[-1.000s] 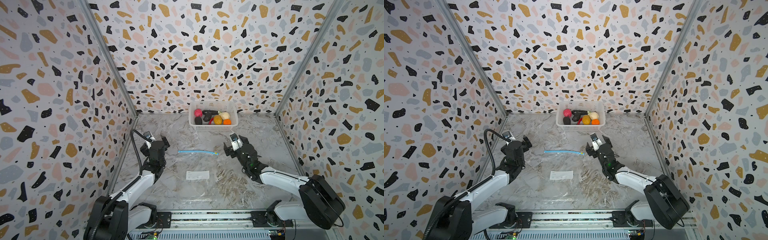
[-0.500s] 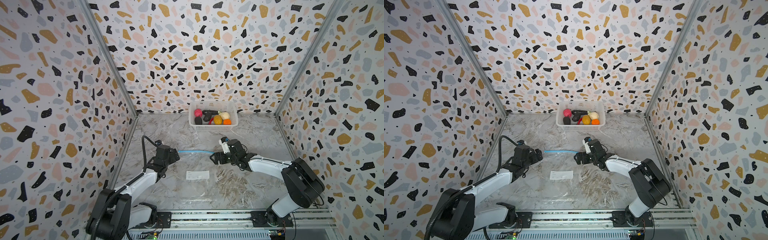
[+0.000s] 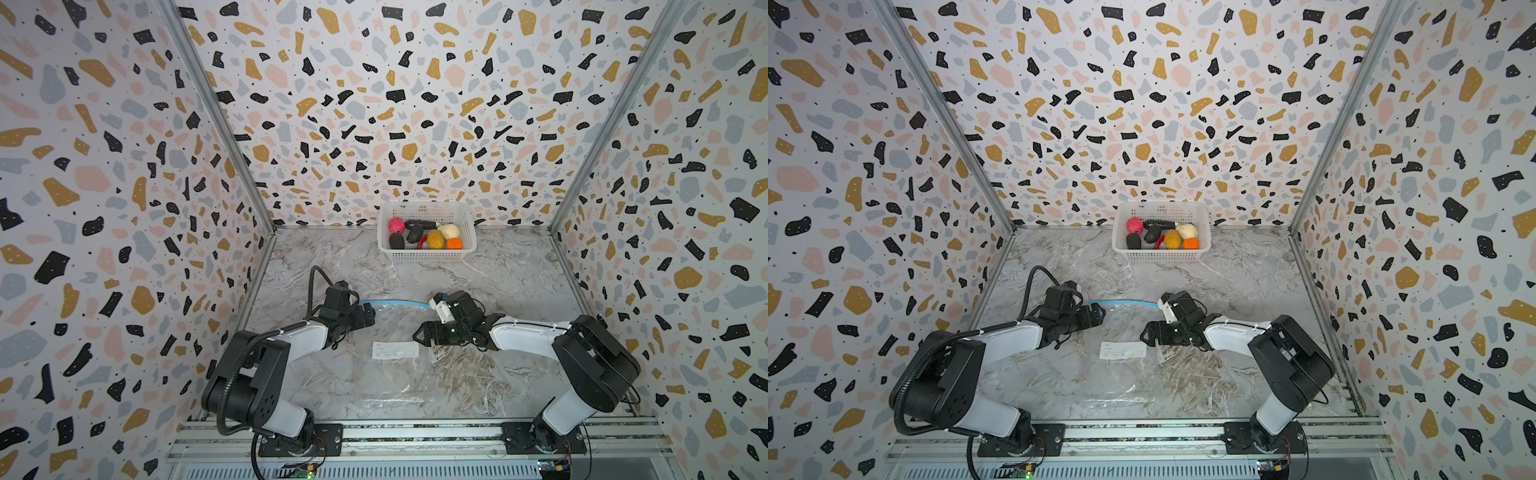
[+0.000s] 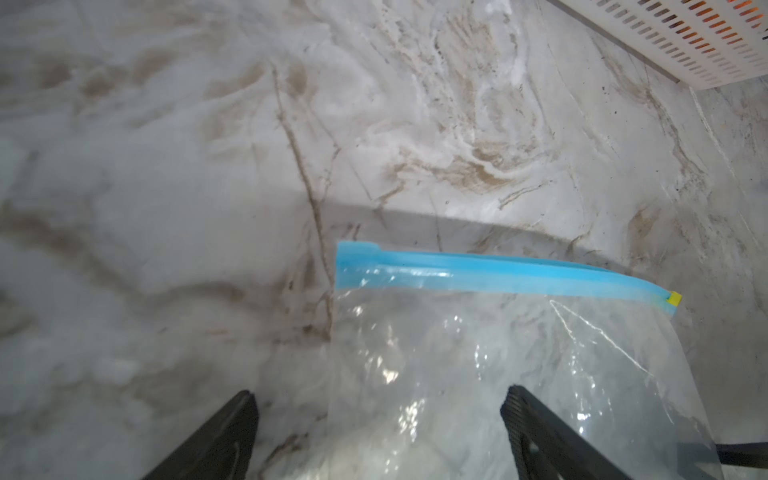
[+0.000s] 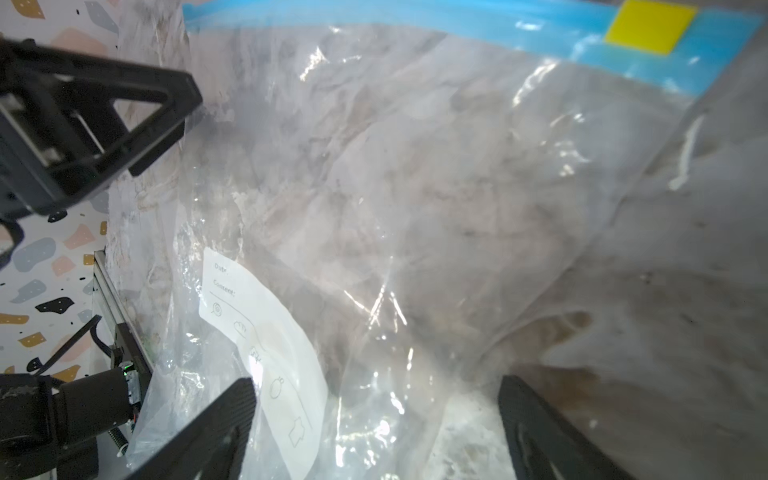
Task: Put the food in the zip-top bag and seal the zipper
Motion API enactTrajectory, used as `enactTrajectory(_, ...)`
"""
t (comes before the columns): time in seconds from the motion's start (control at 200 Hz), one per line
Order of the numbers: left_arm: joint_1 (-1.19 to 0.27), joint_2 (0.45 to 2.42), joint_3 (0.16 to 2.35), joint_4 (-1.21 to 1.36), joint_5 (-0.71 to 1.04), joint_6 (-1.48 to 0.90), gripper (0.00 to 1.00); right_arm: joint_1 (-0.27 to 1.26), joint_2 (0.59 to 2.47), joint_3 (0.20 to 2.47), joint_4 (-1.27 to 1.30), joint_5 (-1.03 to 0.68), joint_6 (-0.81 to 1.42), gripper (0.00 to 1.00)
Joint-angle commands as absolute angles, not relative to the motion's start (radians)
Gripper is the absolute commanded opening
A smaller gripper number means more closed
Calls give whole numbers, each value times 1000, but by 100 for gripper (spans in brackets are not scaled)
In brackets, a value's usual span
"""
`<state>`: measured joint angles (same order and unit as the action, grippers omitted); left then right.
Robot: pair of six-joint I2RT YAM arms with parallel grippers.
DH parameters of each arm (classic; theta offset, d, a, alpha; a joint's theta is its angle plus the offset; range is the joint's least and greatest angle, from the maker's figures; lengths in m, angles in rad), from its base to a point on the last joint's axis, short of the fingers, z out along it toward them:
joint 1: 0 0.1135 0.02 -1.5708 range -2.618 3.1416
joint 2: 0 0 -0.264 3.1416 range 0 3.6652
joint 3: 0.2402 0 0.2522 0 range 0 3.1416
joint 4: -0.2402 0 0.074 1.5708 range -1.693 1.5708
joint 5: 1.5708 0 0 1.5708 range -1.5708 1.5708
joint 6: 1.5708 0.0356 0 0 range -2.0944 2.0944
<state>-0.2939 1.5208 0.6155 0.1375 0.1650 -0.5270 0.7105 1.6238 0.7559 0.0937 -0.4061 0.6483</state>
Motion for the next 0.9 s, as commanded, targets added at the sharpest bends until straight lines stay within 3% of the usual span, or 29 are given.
enactTrajectory(0.0,-297,1587,643,124,233,-506,94,740,1640,766,75,-424,647,94)
enactTrajectory(0.16,-301,1639,683,243,280,-593,93,784,1662,792,74,-433,630,93)
enactTrajectory(0.591,-353,1804,927,224,276,-598,92,853,1648,779,97,-409,609,93)
enactTrajectory(0.746,-335,1756,961,62,129,-511,93,782,1528,748,-10,-361,522,93)
enactTrajectory(0.896,-314,1668,953,-27,116,-489,94,650,1494,775,-33,-369,416,93)
